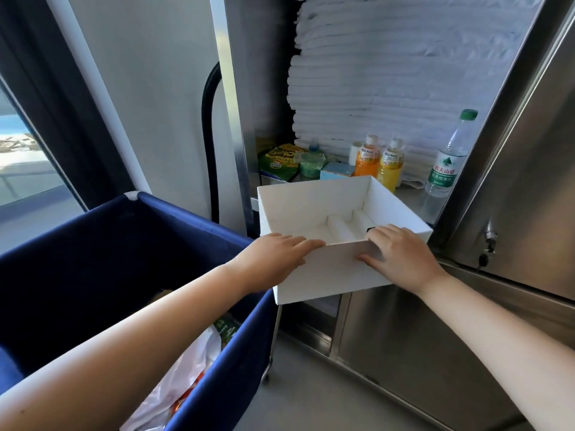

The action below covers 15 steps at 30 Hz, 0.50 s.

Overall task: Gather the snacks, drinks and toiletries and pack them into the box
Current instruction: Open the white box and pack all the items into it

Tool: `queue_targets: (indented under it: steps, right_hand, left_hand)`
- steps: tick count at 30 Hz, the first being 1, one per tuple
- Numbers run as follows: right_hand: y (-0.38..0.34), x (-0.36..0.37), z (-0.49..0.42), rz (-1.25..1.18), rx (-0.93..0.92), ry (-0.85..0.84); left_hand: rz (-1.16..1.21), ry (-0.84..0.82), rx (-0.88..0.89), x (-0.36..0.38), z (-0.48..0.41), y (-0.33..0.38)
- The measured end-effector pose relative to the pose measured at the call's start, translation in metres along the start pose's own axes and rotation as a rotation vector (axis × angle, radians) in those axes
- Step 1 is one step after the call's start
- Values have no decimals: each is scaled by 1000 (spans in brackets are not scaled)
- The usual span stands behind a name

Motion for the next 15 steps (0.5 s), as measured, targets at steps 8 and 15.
queue_targets:
  steps: [8,15]
  right_hand:
    - [-5,9,-7,25,35,47]
    - [-3,9,-3,38,57,127]
  left_hand:
    - [-203,63,-12,11,12,0]
    - [-213,162,-89,27,-11,2]
Point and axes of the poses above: each hand's wrist, its own z-axis away from the middle knuckle, its own x-axis out of the palm, y = z × x, the point moved 2 cm from there along -z, towards the middle knuckle, and after that the axes turned 9 degrees about -x, right-handed, at the moved point
